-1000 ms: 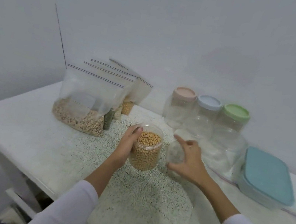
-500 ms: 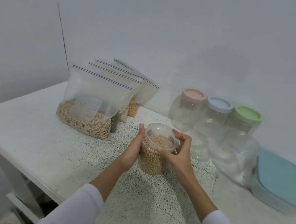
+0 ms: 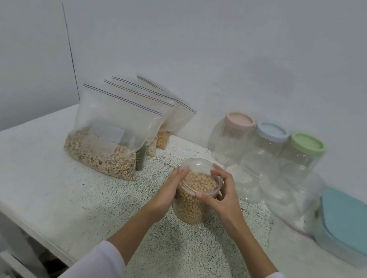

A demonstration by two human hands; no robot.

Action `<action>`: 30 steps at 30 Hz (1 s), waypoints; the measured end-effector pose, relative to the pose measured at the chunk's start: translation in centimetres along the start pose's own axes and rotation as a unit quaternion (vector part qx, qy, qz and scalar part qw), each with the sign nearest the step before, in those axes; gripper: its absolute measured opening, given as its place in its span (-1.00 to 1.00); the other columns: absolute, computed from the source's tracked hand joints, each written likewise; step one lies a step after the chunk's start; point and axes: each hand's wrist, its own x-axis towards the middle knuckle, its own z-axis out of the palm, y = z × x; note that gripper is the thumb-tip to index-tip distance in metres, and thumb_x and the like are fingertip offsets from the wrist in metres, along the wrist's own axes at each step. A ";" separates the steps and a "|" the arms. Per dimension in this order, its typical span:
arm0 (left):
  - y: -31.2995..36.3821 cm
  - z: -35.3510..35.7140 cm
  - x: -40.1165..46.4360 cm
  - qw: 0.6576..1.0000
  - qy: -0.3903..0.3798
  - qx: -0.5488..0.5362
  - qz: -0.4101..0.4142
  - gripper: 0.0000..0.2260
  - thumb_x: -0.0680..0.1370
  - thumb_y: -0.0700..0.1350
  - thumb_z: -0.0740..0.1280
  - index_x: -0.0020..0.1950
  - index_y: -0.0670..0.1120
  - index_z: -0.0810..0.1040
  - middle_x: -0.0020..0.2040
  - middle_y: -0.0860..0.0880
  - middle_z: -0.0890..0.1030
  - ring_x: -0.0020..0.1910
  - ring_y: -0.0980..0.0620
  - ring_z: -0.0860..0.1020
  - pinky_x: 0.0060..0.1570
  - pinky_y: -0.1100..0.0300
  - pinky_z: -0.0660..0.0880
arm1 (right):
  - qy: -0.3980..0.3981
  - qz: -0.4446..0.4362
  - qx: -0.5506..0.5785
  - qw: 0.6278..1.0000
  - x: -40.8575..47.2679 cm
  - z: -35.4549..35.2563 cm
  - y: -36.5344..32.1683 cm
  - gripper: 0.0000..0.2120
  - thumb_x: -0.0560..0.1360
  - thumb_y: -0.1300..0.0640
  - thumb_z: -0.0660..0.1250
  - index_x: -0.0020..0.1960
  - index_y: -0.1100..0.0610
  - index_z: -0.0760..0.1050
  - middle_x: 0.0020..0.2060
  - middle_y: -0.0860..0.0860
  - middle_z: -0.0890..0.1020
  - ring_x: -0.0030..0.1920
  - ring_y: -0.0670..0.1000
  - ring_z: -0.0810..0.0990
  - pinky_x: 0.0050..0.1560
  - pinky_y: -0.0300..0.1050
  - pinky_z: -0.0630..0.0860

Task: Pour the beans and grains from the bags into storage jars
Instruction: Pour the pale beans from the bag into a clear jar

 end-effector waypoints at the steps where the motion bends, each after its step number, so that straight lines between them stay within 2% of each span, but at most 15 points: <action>1: 0.0 0.0 0.0 1.000 -0.001 0.001 -0.002 -0.29 0.39 0.37 0.15 0.43 0.00 0.32 0.28 -0.09 0.50 0.24 -0.07 0.48 0.28 -0.11 0.42 | -0.001 0.002 0.001 1.000 -0.1 0.1 0.0 -0.42 0.23 0.07 0.53 0.17 -0.10 0.37 0.36 -0.10 0.33 0.28 -0.07 0.41 -0.05 -0.34 0.55; 5: 0.1 0.2 -0.1 1.000 0.006 0.001 -0.003 -0.32 0.44 0.37 0.16 0.43 -0.01 0.31 0.29 -0.09 0.48 0.22 -0.06 0.47 0.19 0.01 0.44 | 0.006 0.001 0.003 1.000 -0.2 0.2 0.0 -0.41 0.21 0.07 0.50 0.17 -0.11 0.36 0.31 -0.06 0.36 0.24 -0.12 0.41 -0.06 -0.36 0.54; 7: 0.1 0.3 -0.2 1.000 0.013 -0.003 -0.004 -0.32 0.41 0.33 0.13 0.43 -0.02 0.31 0.29 -0.10 0.48 0.22 -0.07 0.47 0.22 -0.02 0.43 | 0.005 0.007 0.003 1.000 -0.3 0.2 0.1 -0.40 0.22 0.07 0.51 0.18 -0.12 0.35 0.27 -0.06 0.38 0.23 -0.11 0.43 -0.06 -0.34 0.55; 9: 0.2 0.4 -0.2 1.000 0.018 -0.015 -0.006 -0.34 0.41 0.31 0.14 0.41 -0.03 0.34 0.27 -0.10 0.50 0.21 -0.06 0.48 0.25 -0.04 0.42 | 0.007 0.012 0.008 1.000 -0.2 0.1 0.4 -0.40 0.25 0.12 0.56 0.18 -0.12 0.35 0.25 -0.07 0.39 0.23 -0.09 0.44 -0.05 -0.31 0.57; 12: 0.5 0.5 -0.4 0.999 0.024 -0.036 -0.008 -0.42 0.45 0.25 0.14 0.37 -0.05 0.39 0.22 -0.11 0.53 0.16 -0.05 0.50 0.16 0.03 0.46 | 0.025 0.009 -0.009 1.000 -0.1 0.2 0.8 -0.41 0.29 0.22 0.57 0.18 -0.07 0.36 0.23 -0.14 0.39 0.22 -0.11 0.45 0.03 -0.27 0.56; 15: 0.7 0.7 -0.6 0.998 0.029 -0.058 -0.001 -0.42 0.41 0.22 0.15 0.33 -0.07 0.42 0.16 -0.09 0.54 0.11 -0.02 0.51 0.02 0.10 0.48 | 0.037 -0.003 -0.056 0.998 0.2 0.3 0.9 -0.37 0.22 0.13 0.60 0.18 -0.01 0.36 0.22 -0.20 0.38 0.20 -0.19 0.43 0.03 -0.31 0.52; 17: 0.8 0.7 -0.5 0.997 0.041 -0.070 -0.006 -0.55 0.51 0.13 0.17 0.30 -0.10 0.43 0.12 -0.09 0.56 0.07 -0.02 0.53 -0.07 0.13 0.48 | 0.031 -0.004 -0.085 0.996 0.5 0.0 0.6 -0.33 0.17 0.03 0.61 0.16 0.01 0.34 0.20 -0.23 0.37 0.19 -0.18 0.43 0.03 -0.25 0.54; 19: 0.9 0.6 -0.3 0.996 0.052 -0.066 -0.012 -0.64 0.58 0.04 0.17 0.29 -0.11 0.44 0.12 -0.12 0.56 0.07 -0.05 0.53 -0.10 0.13 0.47 | 0.023 0.000 -0.122 0.992 0.8 -0.3 0.0 -0.32 0.15 0.01 0.62 0.13 0.01 0.33 0.16 -0.22 0.36 0.18 -0.14 0.44 0.08 -0.15 0.56; 21: 0.9 0.5 0.0 0.997 0.059 -0.044 -0.011 -0.66 0.60 0.03 0.16 0.28 -0.12 0.45 0.14 -0.14 0.56 0.10 -0.09 0.53 -0.07 0.11 0.48 | 0.031 0.001 -0.166 0.986 0.9 -0.2 -0.5 -0.32 0.15 -0.01 0.64 0.10 0.03 0.31 0.12 -0.14 0.35 0.17 -0.11 0.43 0.14 -0.08 0.55; 24: 0.5 0.6 0.3 0.997 0.074 -0.030 -0.016 -0.57 0.60 0.15 0.08 0.23 -0.12 0.51 0.10 -0.15 0.61 0.07 -0.08 0.58 -0.02 0.07 0.54 | 0.048 0.009 -0.244 0.969 -0.6 1.3 -1.1 -0.24 0.18 -0.24 0.51 0.21 0.02 0.24 0.19 -0.07 0.26 0.23 -0.07 0.40 0.18 -0.10 0.52; 27: 0.2 0.6 0.3 0.996 0.070 -0.039 -0.028 -0.30 0.47 0.36 -0.08 0.18 -0.11 0.58 0.05 -0.18 0.66 0.07 -0.11 0.62 0.09 -0.01 0.57 | 0.044 0.015 -0.326 0.944 -3.0 2.7 -1.1 -0.09 0.21 -0.47 0.25 0.41 -0.04 0.13 0.35 -0.04 0.14 0.32 -0.01 0.29 0.35 0.07 0.39; 29: 0.1 0.8 0.3 0.997 0.075 -0.028 -0.020 -0.24 0.43 0.37 -0.16 0.12 -0.10 0.61 0.02 -0.18 0.67 0.08 -0.10 0.62 0.12 0.03 0.55 | 0.089 -0.016 -0.344 0.935 -4.1 2.3 -1.4 -0.15 0.25 -0.47 0.17 0.40 -0.05 0.16 0.23 -0.02 0.29 0.24 0.01 0.37 0.29 0.09 0.41; 30: 0.1 0.9 0.3 0.996 0.086 -0.027 -0.015 -0.23 0.45 0.36 -0.19 0.10 -0.10 0.62 0.01 -0.18 0.67 0.08 -0.09 0.62 0.10 0.06 0.54 | 0.119 -0.044 -0.344 0.930 -4.3 1.8 -1.8 -0.22 0.29 -0.43 0.21 0.36 -0.02 0.20 0.15 -0.04 0.37 0.16 -0.01 0.43 0.22 0.06 0.44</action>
